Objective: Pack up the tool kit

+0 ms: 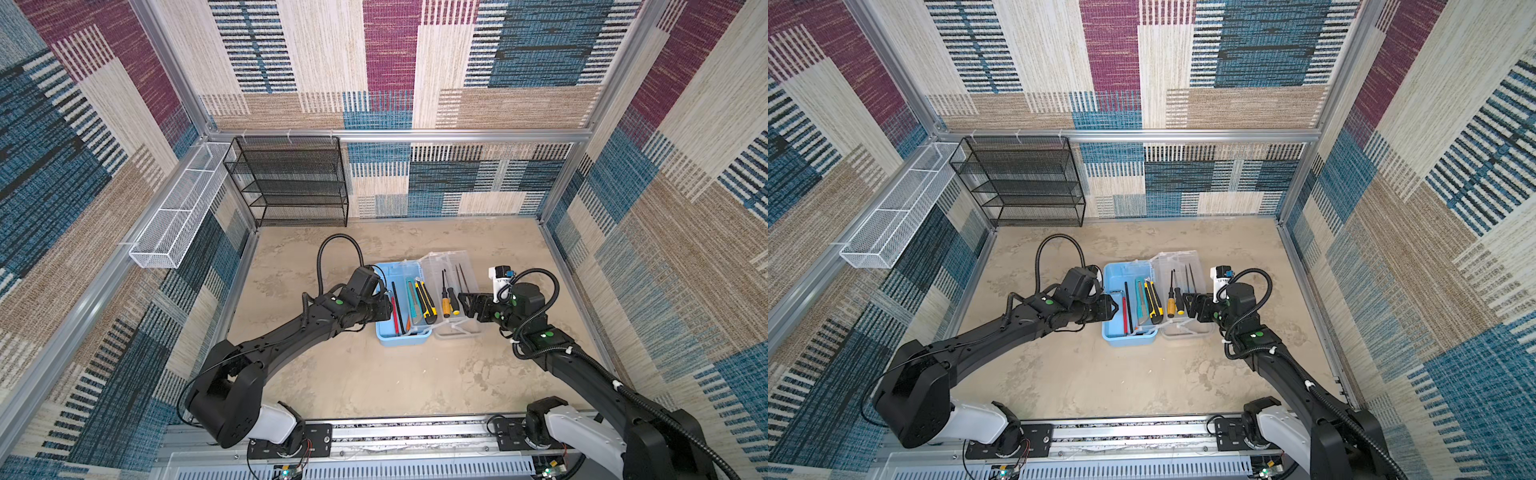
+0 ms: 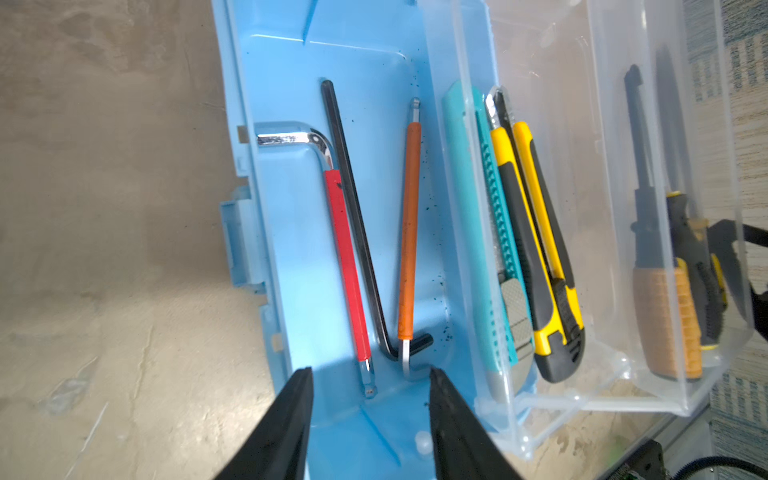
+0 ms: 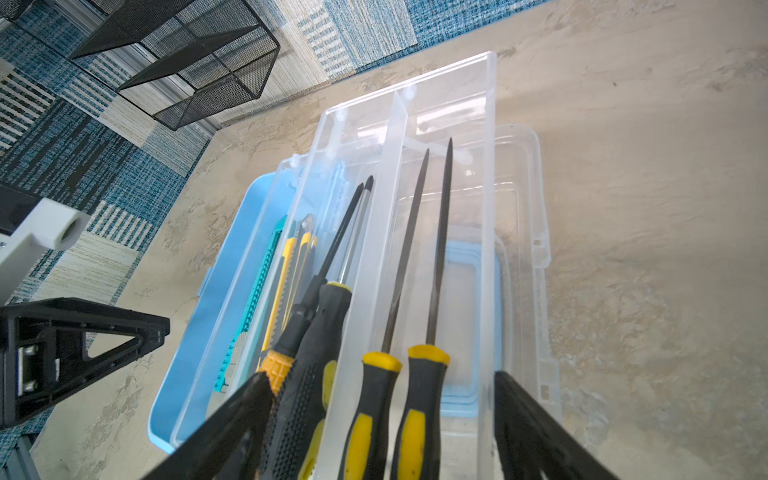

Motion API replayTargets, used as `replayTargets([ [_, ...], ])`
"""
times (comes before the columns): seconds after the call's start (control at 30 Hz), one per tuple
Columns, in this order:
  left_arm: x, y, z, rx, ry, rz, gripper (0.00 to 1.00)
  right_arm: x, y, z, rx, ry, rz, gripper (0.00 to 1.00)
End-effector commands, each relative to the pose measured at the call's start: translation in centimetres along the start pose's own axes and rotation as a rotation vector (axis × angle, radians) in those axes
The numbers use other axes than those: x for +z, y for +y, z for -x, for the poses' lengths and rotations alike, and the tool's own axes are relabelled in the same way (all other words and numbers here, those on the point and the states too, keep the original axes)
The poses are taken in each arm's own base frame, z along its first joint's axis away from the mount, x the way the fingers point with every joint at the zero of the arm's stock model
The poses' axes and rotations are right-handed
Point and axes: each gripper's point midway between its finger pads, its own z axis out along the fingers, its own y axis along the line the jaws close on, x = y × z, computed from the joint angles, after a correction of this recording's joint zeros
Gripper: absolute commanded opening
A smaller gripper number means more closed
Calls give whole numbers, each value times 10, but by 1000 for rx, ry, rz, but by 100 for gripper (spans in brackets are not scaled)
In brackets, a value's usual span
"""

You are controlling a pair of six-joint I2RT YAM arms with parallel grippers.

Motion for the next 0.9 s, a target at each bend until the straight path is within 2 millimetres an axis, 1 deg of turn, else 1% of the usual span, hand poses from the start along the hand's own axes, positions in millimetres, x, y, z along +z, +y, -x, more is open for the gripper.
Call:
replayTargets([
  [0.0, -4, 13, -1, 21, -16, 46, 52, -1, 11, 12, 4, -34, 44, 84],
  [0.23, 1, 27, -12, 12, 31, 83, 53, 1, 17, 15, 3, -29, 69, 82],
  [0.4, 5, 30, -19, 14, 52, 85, 53, 4, 21, 15, 3, -23, 74, 82],
  [0.6, 9, 25, -20, 6, 57, 54, 52, 12, 29, 10, 0, 0, 89, 81],
  [0.87, 13, 20, -19, 2, 62, 30, 52, 13, 43, 21, -10, -10, 112, 81],
])
